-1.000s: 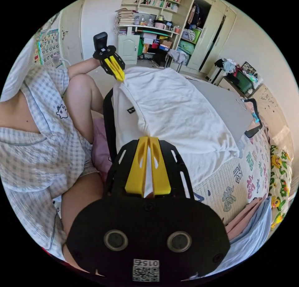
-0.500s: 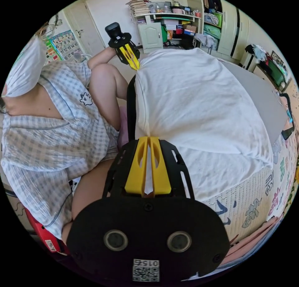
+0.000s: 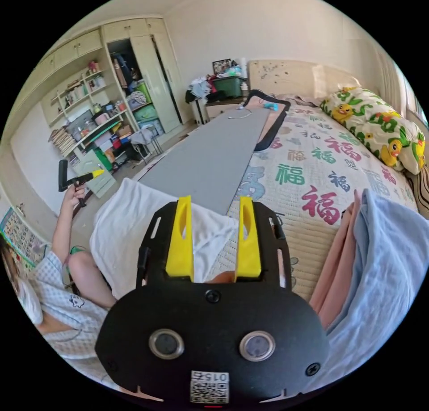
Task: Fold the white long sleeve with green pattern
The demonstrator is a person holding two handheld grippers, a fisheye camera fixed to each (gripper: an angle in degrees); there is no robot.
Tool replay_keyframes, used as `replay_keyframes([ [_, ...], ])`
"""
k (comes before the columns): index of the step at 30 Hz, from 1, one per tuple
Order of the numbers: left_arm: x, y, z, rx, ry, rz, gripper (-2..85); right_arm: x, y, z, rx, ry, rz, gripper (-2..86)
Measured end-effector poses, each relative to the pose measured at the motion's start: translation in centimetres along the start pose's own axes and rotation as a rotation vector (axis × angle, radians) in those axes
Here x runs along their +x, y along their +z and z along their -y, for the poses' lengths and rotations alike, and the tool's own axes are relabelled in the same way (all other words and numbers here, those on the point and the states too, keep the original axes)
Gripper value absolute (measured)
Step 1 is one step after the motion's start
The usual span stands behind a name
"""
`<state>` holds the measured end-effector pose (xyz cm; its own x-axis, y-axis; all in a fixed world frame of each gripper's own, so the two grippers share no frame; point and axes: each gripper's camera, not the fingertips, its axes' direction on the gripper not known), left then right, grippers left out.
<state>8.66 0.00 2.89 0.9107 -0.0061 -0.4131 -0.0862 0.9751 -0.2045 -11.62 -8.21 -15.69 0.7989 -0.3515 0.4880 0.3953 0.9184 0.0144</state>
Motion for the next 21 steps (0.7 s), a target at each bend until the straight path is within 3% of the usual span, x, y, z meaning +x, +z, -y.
replay_keyframes([
  [6, -4.5, 8.1, -1.3, -0.185, -0.098, 0.200, 14.9, 2.3, 4.9, 2.9, -0.093, 0.116, 0.058, 16.0],
  [9, -6.9, 9.7, -1.9, -0.233, -0.107, 0.168, 14.5, 2.4, 6.7, 4.2, -0.169, 0.097, 0.027, 15.4],
  [14, -9.2, 9.6, -2.3, -0.204, -0.100, 0.071, 12.1, 2.7, 8.6, 6.2, -0.255, 0.051, 0.191, 9.1],
  [21, -8.3, 10.5, -2.3, -0.264, 0.039, 0.147, 7.8, 2.7, 8.6, 7.5, -0.259, 0.009, 0.221, 5.5],
])
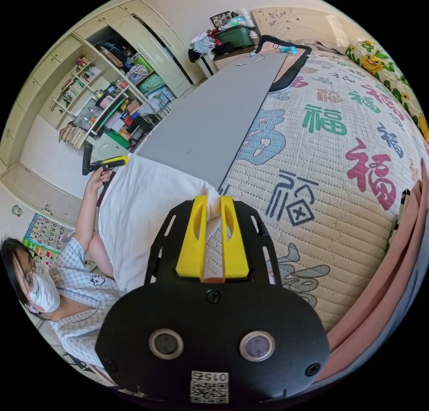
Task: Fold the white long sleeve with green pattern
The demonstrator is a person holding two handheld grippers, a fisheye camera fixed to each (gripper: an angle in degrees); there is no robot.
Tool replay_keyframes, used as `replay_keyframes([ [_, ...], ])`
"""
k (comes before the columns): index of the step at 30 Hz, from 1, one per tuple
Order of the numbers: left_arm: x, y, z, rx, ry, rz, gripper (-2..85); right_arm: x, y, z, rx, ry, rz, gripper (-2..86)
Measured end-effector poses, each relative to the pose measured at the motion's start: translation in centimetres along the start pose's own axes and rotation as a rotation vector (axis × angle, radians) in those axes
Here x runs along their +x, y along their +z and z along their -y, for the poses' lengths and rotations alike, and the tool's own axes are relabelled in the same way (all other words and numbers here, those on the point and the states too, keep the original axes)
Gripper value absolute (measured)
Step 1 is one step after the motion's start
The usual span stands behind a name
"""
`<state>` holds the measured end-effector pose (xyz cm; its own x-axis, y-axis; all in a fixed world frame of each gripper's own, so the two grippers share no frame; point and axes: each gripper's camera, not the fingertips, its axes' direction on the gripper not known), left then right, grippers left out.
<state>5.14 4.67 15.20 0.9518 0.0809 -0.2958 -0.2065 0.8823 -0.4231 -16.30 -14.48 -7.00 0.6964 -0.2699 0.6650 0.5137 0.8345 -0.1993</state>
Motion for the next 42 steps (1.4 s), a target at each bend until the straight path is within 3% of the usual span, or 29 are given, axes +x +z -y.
replay_keyframes([
  [5, -0.6, -0.8, -0.5, 0.039, -0.004, -0.015, 2.0, -1.1, -0.9, 0.6, 0.053, -0.014, -0.054, 4.2],
  [12, -2.6, -5.4, -2.0, 0.236, -0.084, -0.070, 0.3, -2.5, -2.2, 0.2, 0.160, -0.001, -0.138, 3.7],
  [16, -1.7, -6.0, -1.7, 0.240, -0.068, -0.034, 0.2, -3.0, -2.0, -0.2, 0.217, 0.018, -0.175, 3.5],
  [22, 0.4, -3.7, -1.1, 0.143, 0.025, -0.031, 0.5, -1.8, 4.4, -0.1, -0.021, 0.040, -0.291, 5.7],
  [29, 3.3, -11.2, -1.8, 0.268, 0.114, 0.052, 2.0, -5.0, -2.5, -5.1, 0.223, 0.012, -0.489, 12.0],
  [32, 6.8, -13.9, -2.1, 0.337, 0.244, -0.123, 2.5, -8.0, -4.4, -7.8, 0.298, -0.155, -0.280, 9.6],
  [35, 13.3, -15.1, -3.3, 0.223, 0.455, -0.274, 3.9, -12.3, -3.9, -10.9, 0.222, -0.403, -0.061, 9.0],
  [39, 21.8, -16.0, -9.7, 0.253, 0.686, -0.374, 5.6, -16.4, 0.0, -18.2, 0.078, -0.628, 0.031, 10.3],
  [42, 24.6, -14.5, -12.3, 0.258, 0.729, -0.427, 6.0, -16.9, 3.3, -24.2, -0.022, -0.721, 0.048, 11.6],
])
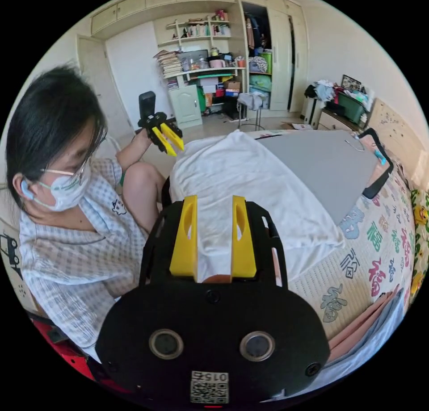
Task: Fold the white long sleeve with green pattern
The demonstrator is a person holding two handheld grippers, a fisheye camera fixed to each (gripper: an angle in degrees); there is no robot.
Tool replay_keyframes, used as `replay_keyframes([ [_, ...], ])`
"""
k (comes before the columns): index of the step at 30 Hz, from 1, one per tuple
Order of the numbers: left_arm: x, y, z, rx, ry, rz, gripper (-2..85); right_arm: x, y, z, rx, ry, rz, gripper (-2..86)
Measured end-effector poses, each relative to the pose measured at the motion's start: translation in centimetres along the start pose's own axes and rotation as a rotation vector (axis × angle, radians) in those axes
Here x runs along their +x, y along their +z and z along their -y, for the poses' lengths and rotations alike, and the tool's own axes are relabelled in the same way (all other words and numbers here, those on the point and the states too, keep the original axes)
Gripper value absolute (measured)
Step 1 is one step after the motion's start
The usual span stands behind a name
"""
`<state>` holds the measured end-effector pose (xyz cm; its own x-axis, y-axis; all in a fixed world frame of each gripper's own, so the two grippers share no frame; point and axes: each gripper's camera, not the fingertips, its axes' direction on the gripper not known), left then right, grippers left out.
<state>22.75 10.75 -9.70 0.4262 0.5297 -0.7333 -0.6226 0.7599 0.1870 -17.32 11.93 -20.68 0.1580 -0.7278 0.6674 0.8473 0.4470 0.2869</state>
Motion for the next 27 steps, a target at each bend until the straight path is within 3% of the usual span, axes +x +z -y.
replay_keyframes([
  [5, 1.2, 5.0, 0.3, -0.168, 0.009, 0.060, 6.5, 0.2, 5.5, -6.7, -0.133, 0.029, 0.089, 11.9],
  [14, 3.5, 4.5, 3.9, -0.148, 0.048, 0.078, 2.1, -0.2, 7.9, -12.8, -0.125, 0.020, -0.059, -0.2],
  [20, 5.7, 0.6, 4.7, -0.045, 0.051, 0.121, 1.1, -0.9, 8.3, -16.1, -0.091, -0.022, 0.003, -0.9],
  [23, 6.7, 0.6, 5.1, -0.075, 0.073, 0.149, 0.9, -0.3, 9.9, -17.9, -0.148, -0.006, -0.078, -0.7],
  [27, 7.0, 3.2, 6.0, -0.174, 0.081, 0.147, 1.1, 0.4, 11.2, -19.7, -0.114, -0.016, -0.036, 1.0],
])
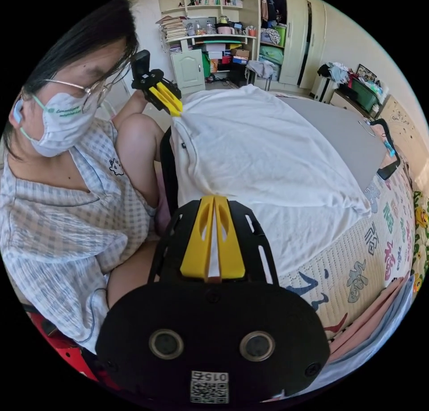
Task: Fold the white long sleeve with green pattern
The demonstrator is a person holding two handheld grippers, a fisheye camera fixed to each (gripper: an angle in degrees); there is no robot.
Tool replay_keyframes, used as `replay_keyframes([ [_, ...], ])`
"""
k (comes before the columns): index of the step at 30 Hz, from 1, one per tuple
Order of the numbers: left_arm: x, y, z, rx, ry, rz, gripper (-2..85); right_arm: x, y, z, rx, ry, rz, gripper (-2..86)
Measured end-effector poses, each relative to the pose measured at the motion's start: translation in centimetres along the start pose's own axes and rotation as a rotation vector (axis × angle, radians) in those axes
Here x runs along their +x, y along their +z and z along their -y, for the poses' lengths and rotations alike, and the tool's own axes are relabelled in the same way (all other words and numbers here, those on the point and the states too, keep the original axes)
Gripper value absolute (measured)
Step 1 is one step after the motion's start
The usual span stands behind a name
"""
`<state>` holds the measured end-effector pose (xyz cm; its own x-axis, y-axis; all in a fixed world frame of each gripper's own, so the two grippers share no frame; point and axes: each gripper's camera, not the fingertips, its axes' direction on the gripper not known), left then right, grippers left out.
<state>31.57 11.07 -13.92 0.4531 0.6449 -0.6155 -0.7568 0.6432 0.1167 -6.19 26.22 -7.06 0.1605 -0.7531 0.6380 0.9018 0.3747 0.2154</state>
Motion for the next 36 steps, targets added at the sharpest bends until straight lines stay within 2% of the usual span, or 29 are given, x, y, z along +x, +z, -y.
replay_keyframes([
  [4, 0.4, -1.5, 0.5, 0.064, -0.001, -0.024, 1.4, -0.6, -0.1, -1.8, 0.095, -0.045, -0.033, 11.6],
  [7, 0.9, -3.2, 0.1, 0.168, 0.036, -0.098, 2.0, -0.9, 2.5, -2.6, 0.034, -0.099, -0.047, 13.2],
  [11, 0.7, 0.7, 1.1, 0.000, 0.011, -0.085, 2.6, -0.6, 6.2, -3.3, -0.036, -0.116, -0.151, 11.2],
  [16, 0.9, 0.1, 0.9, 0.012, -0.001, -0.089, 0.5, 0.0, 7.2, -5.0, -0.009, -0.106, -0.198, 1.8],
  [19, 1.7, -1.8, 0.7, 0.076, 0.001, -0.078, -0.1, 0.6, 7.1, -6.4, 0.018, -0.084, -0.179, 0.2],
  [22, 2.8, -3.7, 0.1, 0.138, 0.017, -0.064, -0.3, 0.9, 6.5, -8.0, 0.050, -0.082, -0.174, -0.4],
  [25, 3.7, -3.6, -0.5, 0.123, 0.045, -0.059, -0.4, 0.7, 5.9, -9.8, 0.096, -0.114, -0.192, -0.6],
  [29, 4.2, -0.5, -1.0, -0.019, 0.077, -0.065, -0.4, 2.1, 12.1, -9.7, -0.124, -0.135, -0.147, -0.6],
  [32, 4.2, 1.3, -1.6, -0.085, 0.081, -0.044, -0.3, 3.9, 13.2, -9.8, -0.140, -0.092, -0.078, -0.1],
  [36, 3.8, 1.2, -3.2, -0.062, 0.076, -0.067, -0.2, 5.6, 13.4, -10.9, -0.113, -0.070, -0.006, 2.0],
])
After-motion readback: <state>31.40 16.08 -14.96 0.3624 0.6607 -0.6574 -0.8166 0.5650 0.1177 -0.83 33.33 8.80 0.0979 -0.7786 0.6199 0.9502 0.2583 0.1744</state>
